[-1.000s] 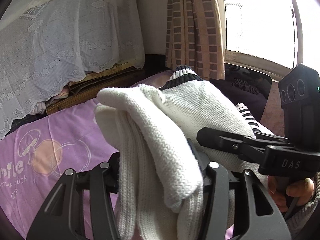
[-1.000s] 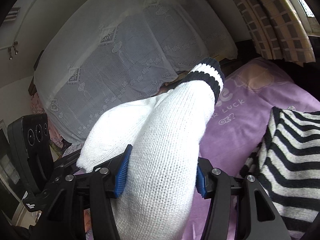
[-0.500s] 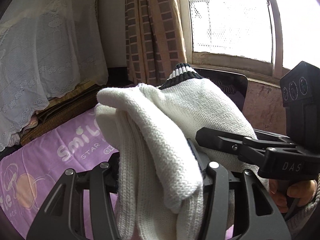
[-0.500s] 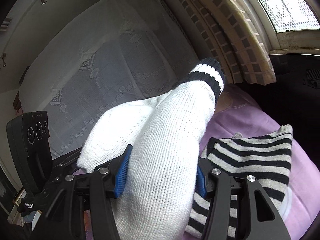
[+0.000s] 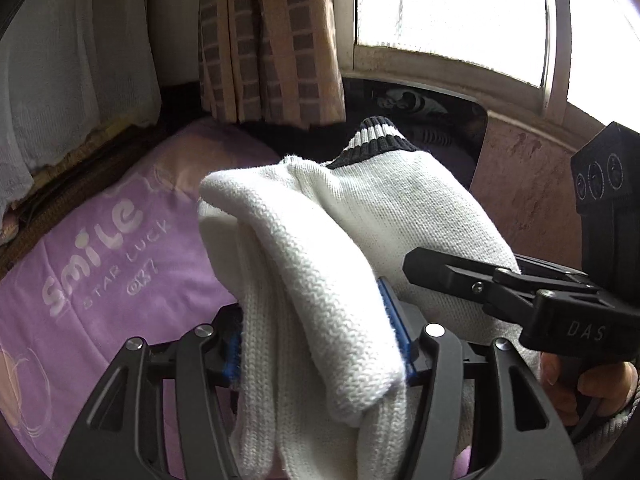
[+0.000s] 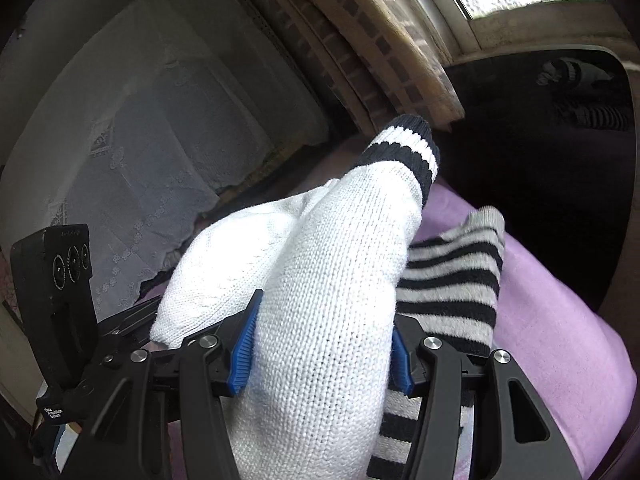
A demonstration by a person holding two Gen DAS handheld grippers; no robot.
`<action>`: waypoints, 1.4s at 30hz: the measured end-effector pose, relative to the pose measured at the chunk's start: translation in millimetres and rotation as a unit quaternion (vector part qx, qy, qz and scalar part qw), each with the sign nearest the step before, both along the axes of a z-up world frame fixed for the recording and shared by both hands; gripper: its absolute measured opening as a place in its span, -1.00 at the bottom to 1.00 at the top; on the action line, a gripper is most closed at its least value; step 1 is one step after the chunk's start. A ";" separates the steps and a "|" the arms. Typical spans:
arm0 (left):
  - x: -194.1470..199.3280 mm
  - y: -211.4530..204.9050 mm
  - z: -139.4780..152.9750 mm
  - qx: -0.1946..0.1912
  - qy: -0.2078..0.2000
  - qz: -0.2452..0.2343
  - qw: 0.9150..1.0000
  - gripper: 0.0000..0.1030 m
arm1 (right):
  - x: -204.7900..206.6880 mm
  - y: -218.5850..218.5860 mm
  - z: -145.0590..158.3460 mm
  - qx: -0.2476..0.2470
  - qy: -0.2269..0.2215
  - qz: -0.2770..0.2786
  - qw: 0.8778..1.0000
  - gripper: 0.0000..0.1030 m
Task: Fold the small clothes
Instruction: 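Lower the sweater onto the striped stack and open both tools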
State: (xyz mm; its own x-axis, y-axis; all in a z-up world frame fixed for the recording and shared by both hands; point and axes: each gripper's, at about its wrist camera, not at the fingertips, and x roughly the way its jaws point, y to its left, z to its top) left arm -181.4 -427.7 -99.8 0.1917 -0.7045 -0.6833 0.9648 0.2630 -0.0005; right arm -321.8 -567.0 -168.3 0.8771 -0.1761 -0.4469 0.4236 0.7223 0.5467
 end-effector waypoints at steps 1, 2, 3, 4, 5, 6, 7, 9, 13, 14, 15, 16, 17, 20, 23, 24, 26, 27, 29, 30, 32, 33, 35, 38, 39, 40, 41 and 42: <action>5.3 -4.5 -15.6 0.020 0.005 0.009 1.000 0.14 | 4.8 -6.2 -19.2 0.029 0.017 -0.003 0.999 0.09; 9.4 -4.9 -27.3 0.025 0.008 0.017 1.000 0.28 | 5.0 -13.1 -37.3 0.055 0.005 -0.001 0.998 0.08; 12.5 -0.3 -31.4 0.009 0.010 0.023 1.000 0.37 | 2.7 -18.1 -47.0 0.069 -0.016 0.005 0.997 0.09; 15.5 3.8 -32.0 0.001 0.005 0.029 1.000 0.56 | -0.5 -20.8 -50.0 0.078 -0.032 0.010 0.996 0.09; 16.6 4.8 -30.9 0.000 0.000 0.032 0.999 0.60 | -1.3 -21.1 -49.8 0.080 -0.035 0.009 0.996 0.09; 16.5 5.0 -30.4 0.002 -0.005 0.033 0.999 0.60 | -0.2 -19.4 -49.2 0.075 -0.032 0.006 0.997 0.10; 16.0 5.5 -29.8 0.003 -0.010 0.034 0.999 0.60 | 1.8 -17.2 -47.8 0.066 -0.027 0.004 0.997 0.10; 15.9 9.0 -26.8 0.000 -0.014 0.038 0.999 0.60 | 2.7 -14.2 -45.3 0.061 -0.021 0.005 0.998 0.10; 8.9 25.2 -14.8 -0.014 -0.032 0.045 0.998 0.62 | -4.4 -13.8 -35.6 0.068 -0.024 -0.010 0.997 0.13; 6.9 30.2 -11.2 -0.019 -0.044 0.049 0.998 0.62 | -7.5 -10.7 -30.2 0.061 -0.020 -0.016 0.998 0.15; 6.4 34.8 -8.3 -0.024 -0.054 0.055 0.997 0.63 | -9.6 -7.4 -24.8 0.049 -0.013 -0.023 0.998 0.20; 7.2 38.9 -4.9 -0.029 -0.058 0.060 0.996 0.64 | -13.4 -2.0 -18.0 0.029 -0.006 -0.032 0.999 0.21; 8.7 42.7 -2.3 -0.033 -0.056 0.064 0.996 0.65 | -15.8 3.2 -10.6 0.007 0.003 -0.041 0.999 0.22; 15.5 48.2 0.6 -0.037 -0.040 0.073 0.996 0.66 | -23.2 19.7 10.8 -0.048 0.017 -0.052 0.997 0.39; 16.2 47.2 -5.4 -0.028 -0.041 0.082 0.995 0.78 | -26.9 32.5 21.2 -0.082 0.036 -0.058 0.994 0.59; 15.2 45.4 -9.5 -0.019 -0.046 0.084 0.995 0.82 | -25.6 35.2 19.0 -0.089 0.050 -0.059 0.993 0.60; 12.3 42.1 -20.0 -0.004 -0.044 0.080 0.996 0.84 | -16.4 35.6 3.9 -0.090 0.096 -0.057 0.990 0.61; 10.7 42.1 -24.5 -0.001 -0.044 0.081 0.996 0.84 | -12.7 35.2 -8.2 -0.081 0.111 -0.051 0.989 0.68; 6.5 45.0 -28.8 -0.001 -0.051 0.083 0.995 0.84 | -12.5 30.9 -25.4 -0.050 0.099 -0.047 0.993 0.80; 4.7 47.5 -28.9 -0.002 -0.054 0.082 0.995 0.84 | -14.7 30.2 -27.9 -0.042 0.095 -0.052 0.993 0.81; 2.9 52.0 -27.1 -0.004 -0.053 0.083 0.995 0.83 | -16.2 31.8 -26.9 -0.038 0.099 -0.057 0.993 0.81; 2.1 55.1 -25.5 -0.006 -0.052 0.084 0.995 0.83 | -16.0 34.3 -24.5 -0.041 0.103 -0.062 0.992 0.82; -0.1 62.1 -21.7 -0.014 -0.053 0.083 0.995 0.82 | -17.9 42.0 -16.3 -0.055 0.114 -0.074 0.989 0.84; -4.6 72.7 -17.2 -0.021 -0.056 0.083 0.995 0.82 | -24.4 55.4 -2.8 -0.077 0.126 -0.093 0.985 0.90; -5.7 76.2 -15.9 -0.023 -0.057 0.084 0.995 0.82 | -26.8 59.6 1.0 -0.080 0.129 -0.098 0.983 0.93; -6.3 79.0 -14.6 -0.024 -0.056 0.085 0.994 0.82 | -29.4 64.5 4.9 -0.083 0.133 -0.103 0.982 0.93; -6.7 81.6 -13.2 -0.026 -0.054 0.086 0.994 0.83 | -31.2 69.5 8.3 -0.084 0.136 -0.105 0.981 0.93; -6.6 84.7 -11.6 -0.027 -0.051 0.086 0.995 0.83 | -32.9 73.9 11.7 -0.085 0.140 -0.107 0.981 0.93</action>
